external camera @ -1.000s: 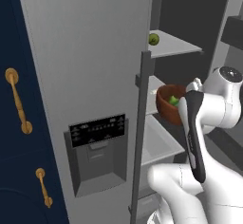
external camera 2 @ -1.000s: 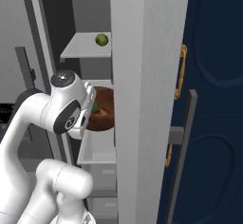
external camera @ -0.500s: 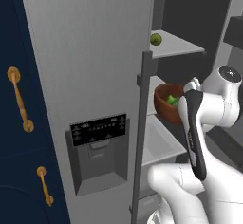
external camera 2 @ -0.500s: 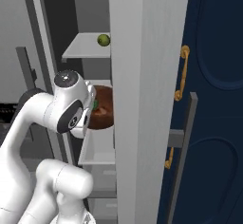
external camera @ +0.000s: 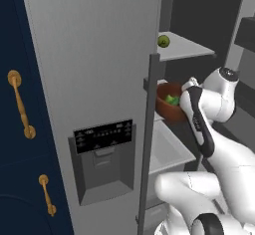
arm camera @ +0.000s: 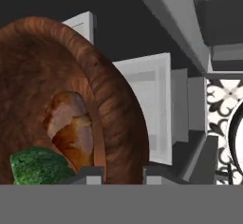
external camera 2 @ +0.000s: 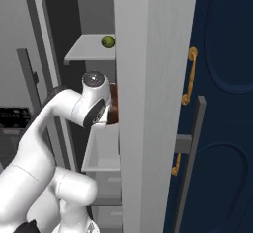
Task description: Pick the chicken drumstick and broccoli from their plates and place them in the bowl. Then put the bowl in the fridge.
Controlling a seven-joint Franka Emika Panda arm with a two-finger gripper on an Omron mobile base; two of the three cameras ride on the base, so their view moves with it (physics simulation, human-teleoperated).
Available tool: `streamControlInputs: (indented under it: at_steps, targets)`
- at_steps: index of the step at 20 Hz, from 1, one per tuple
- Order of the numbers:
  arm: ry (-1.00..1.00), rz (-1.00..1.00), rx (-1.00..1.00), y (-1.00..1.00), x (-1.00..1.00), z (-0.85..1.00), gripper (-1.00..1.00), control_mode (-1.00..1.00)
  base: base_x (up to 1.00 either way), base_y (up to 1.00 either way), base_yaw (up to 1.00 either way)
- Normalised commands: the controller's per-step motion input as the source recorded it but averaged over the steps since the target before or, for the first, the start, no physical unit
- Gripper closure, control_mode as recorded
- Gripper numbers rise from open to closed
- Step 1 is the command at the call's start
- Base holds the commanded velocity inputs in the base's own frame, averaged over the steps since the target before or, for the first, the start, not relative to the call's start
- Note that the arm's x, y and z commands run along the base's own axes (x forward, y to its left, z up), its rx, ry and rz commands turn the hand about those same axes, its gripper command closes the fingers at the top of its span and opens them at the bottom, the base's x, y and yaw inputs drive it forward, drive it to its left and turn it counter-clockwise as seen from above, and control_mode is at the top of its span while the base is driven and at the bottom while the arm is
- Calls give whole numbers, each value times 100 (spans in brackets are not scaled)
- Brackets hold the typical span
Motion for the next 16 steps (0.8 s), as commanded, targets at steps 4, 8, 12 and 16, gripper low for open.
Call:
streamControlInputs:
  at_steps: [4,8,12,16]
  targets:
    - [0,9,0,-6,78,-40,100,-100,0,0,0]
    - [0,6,0,0,81,-31,100,-100,0,0,0]
    - [0,3,0,0,69,-19,100,-100,0,0,0]
    - [0,0,-1,3,68,-15,100,-100,0,0,0]
